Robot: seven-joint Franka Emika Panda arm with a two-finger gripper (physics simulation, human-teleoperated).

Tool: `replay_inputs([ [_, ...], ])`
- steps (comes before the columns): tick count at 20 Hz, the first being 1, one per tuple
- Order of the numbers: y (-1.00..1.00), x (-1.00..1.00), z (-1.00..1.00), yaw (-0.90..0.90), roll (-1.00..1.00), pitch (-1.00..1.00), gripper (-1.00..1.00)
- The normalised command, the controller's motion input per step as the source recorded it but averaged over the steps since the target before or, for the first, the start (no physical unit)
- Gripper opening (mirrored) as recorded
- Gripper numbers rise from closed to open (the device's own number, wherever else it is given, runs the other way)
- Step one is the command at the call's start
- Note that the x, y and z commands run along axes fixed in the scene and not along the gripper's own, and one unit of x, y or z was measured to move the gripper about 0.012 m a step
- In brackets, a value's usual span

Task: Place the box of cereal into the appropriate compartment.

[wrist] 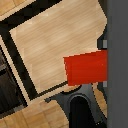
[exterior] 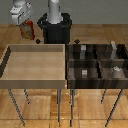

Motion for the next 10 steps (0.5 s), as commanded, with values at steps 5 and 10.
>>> replay_inputs([
  [5,0.0,-1.0,0.0,0.0,0.0,0.0,-1.0],
  [10,0.47,-0.4,0.0,0.0,0.0,0.0,-1.0],
])
